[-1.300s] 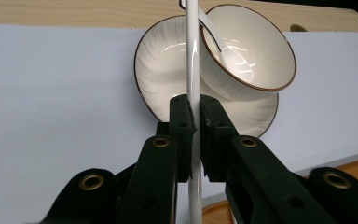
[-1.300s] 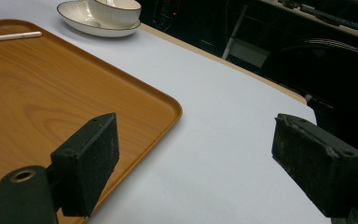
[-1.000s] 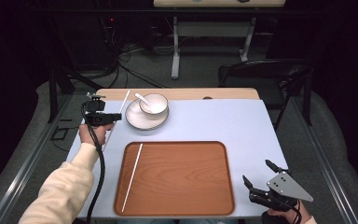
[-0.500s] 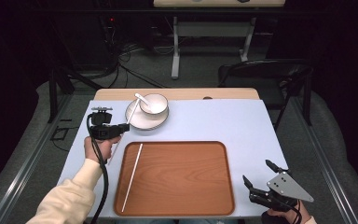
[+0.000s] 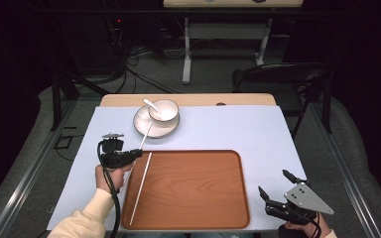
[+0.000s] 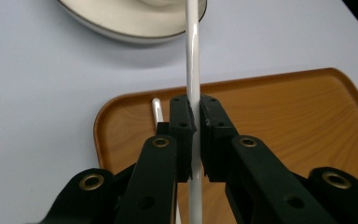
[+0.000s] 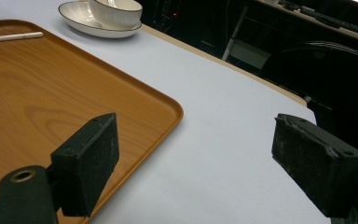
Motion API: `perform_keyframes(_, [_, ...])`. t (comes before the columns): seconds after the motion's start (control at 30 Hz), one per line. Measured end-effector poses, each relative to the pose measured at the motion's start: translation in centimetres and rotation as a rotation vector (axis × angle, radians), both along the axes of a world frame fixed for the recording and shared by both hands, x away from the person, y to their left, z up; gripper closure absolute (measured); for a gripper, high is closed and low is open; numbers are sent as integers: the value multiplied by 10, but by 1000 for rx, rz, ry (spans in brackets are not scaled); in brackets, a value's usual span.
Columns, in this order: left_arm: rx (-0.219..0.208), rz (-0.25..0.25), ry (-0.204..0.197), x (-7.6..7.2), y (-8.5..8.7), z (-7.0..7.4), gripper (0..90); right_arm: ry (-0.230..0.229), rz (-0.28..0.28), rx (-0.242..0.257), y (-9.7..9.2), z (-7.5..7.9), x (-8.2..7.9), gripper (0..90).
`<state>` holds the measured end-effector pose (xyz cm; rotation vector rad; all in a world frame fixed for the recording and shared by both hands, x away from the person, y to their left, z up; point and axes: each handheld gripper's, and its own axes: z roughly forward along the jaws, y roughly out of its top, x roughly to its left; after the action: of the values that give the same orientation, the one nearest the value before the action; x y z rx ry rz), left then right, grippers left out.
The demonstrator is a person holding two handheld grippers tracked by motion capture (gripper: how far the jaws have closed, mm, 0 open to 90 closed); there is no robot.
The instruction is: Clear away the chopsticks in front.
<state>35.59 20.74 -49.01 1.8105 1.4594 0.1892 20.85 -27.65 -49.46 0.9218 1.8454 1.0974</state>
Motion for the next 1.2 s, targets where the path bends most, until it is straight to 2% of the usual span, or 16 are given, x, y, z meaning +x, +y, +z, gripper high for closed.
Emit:
perform_keyframes(0.17, [5, 13, 19, -8, 0, -13, 849, 1, 0, 0, 0, 0, 0, 143])
perform_keyframes(0.2, [2, 20, 34, -11, 0, -20, 849, 2, 0, 0, 0, 0, 0, 143])
perform_keyframes(0.23, [2, 20, 34, -11, 0, -20, 849, 2, 0, 0, 0, 0, 0, 143])
perform_keyframes(0.33, [4, 35, 55, -18, -1, -32, 849, 1, 0, 0, 0, 0, 0, 143])
perform_keyframes(0.53, [17, 59, 84, -25, 0, -42, 849, 1, 0, 1, 0, 0, 0, 143])
perform_keyframes(0.67, [25, 73, 98, -29, 2, -46, 849, -1, 0, 2, 0, 0, 0, 143])
perform_keyframes(0.8, [32, 65, 117, -34, 0, -50, 848, 0, 1, 3, 0, 0, 0, 143])
perform_keyframes(0.93, [50, 68, 123, -35, -1, -52, 847, -2, 2, 4, 0, 0, 0, 144])
perform_keyframes(1.2, [59, 72, 138, -37, -2, -54, 844, -3, 4, 5, 0, 0, 0, 143])
